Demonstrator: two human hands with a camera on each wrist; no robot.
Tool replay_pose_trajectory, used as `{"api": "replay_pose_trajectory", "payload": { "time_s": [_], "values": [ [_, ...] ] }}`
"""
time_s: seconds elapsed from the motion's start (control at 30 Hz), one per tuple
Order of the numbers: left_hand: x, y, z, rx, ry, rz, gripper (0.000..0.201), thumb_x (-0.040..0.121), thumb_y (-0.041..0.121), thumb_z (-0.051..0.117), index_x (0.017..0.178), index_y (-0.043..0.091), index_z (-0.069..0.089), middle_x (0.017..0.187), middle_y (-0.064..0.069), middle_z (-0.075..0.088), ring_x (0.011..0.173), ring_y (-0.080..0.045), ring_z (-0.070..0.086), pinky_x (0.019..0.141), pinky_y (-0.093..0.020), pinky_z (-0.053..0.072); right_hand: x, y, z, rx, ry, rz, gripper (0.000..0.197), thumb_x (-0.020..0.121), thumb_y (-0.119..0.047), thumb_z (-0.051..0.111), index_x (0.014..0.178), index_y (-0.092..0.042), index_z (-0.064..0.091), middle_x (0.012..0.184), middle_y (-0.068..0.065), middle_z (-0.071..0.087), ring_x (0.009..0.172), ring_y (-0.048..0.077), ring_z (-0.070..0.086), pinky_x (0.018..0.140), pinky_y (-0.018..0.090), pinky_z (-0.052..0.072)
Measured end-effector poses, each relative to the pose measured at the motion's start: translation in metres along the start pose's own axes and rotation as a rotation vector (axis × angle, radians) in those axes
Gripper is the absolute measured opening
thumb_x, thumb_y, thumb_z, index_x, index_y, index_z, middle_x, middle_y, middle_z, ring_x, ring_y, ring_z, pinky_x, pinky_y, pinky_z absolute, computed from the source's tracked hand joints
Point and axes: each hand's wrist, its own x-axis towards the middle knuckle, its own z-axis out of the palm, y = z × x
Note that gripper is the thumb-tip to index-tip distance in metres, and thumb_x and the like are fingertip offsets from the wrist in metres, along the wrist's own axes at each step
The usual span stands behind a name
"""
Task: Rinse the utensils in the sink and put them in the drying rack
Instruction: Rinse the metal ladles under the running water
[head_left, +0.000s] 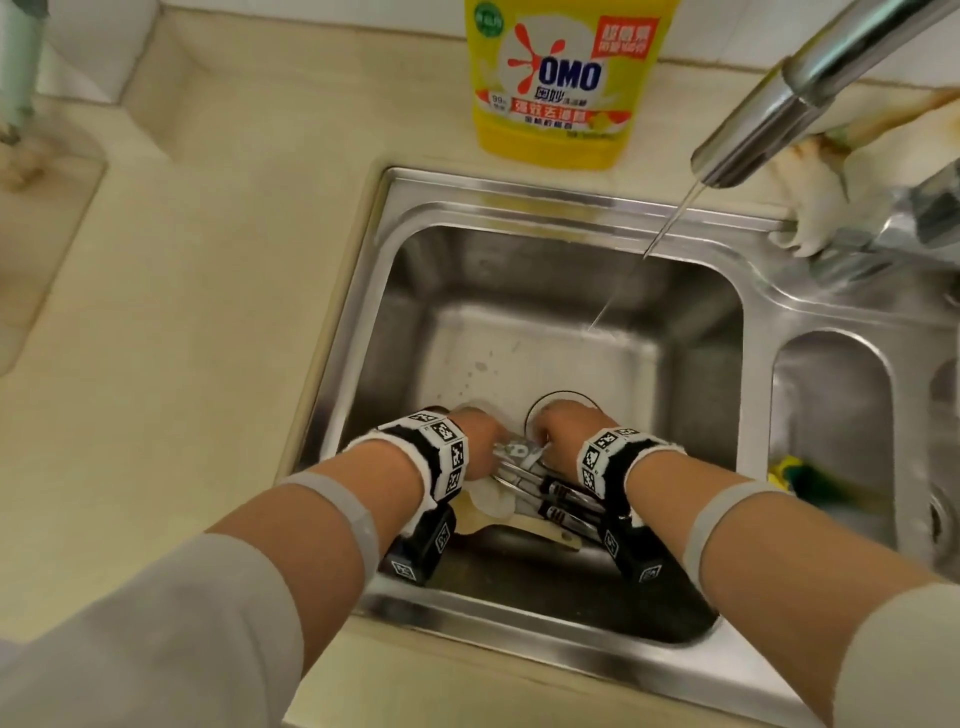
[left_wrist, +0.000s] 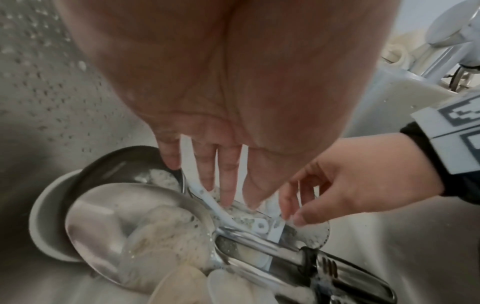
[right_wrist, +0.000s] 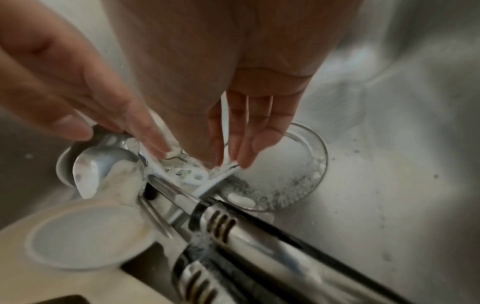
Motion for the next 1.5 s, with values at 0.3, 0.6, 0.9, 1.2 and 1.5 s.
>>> {"api": "replay_pose_trajectory", "payload": {
  "time_s": [0.3, 0.6, 0.9, 1.2, 1.5],
  "values": [
    [-0.002, -0.026, -0.007, -0.251, 0.129, -0.141, 0.047, 0.091, 0.008, 0.053, 0.130, 0.032, 0.061, 0.138, -0.001, 0.057, 0.124, -0.024, 0.055, 0.104, -0.035, 0.047, -0.007, -0.011, 0.013, -0.015, -0.207, -0.018, 0.020, 0.084, -0.014, 0.062, 0.101, -0.019, 0.072, 0.103, 0.004, 0.070, 0.094, 0.027, 0.067, 0.079, 0.029, 0.055],
    [-0.012, -0.040, -0.027, -0.574, 0.238, -0.189, 0.042, 0.089, 0.001, 0.060, 0.125, 0.021, 0.065, 0.136, -0.007, 0.060, 0.123, -0.023, 0.058, 0.102, -0.031, 0.048, -0.019, -0.002, -0.005, 0.045, -0.112, -0.022, 0.024, 0.089, -0.017, 0.060, 0.109, -0.024, 0.071, 0.108, 0.002, 0.070, 0.100, 0.024, 0.066, 0.081, 0.029, 0.054],
    [-0.043, -0.037, -0.047, -0.577, 0.288, -0.162, 0.044, 0.089, -0.002, 0.051, 0.124, 0.019, 0.067, 0.131, -0.008, 0.063, 0.121, -0.023, 0.060, 0.100, -0.026, 0.046, -0.045, -0.013, -0.028, 0.081, 0.047, -0.036, 0.018, 0.083, -0.009, 0.060, 0.091, -0.025, 0.053, 0.101, 0.004, 0.063, 0.093, 0.026, 0.062, 0.080, 0.031, 0.053],
    [-0.075, -0.035, -0.076, -0.690, 0.547, -0.090, 0.033, 0.089, -0.001, 0.057, 0.091, 0.030, 0.068, 0.111, -0.002, 0.072, 0.109, -0.020, 0.066, 0.105, -0.038, 0.049, -0.085, -0.003, -0.071, 0.120, 0.178, 0.024, 0.024, 0.093, -0.011, 0.052, 0.114, -0.019, 0.060, 0.115, 0.008, 0.064, 0.102, 0.029, 0.061, 0.084, 0.032, 0.049],
    [-0.071, 0.004, -0.110, -0.792, 0.645, -0.095, 0.056, 0.086, 0.019, 0.070, 0.138, 0.015, 0.050, 0.125, -0.008, 0.062, 0.117, -0.029, 0.060, 0.101, -0.036, 0.048, -0.169, 0.036, -0.142, 0.011, 0.395, 0.171, 0.025, 0.098, -0.030, 0.039, 0.114, -0.027, 0.059, 0.113, -0.004, 0.067, 0.108, 0.022, 0.061, 0.101, 0.036, 0.037]
  ]
}}
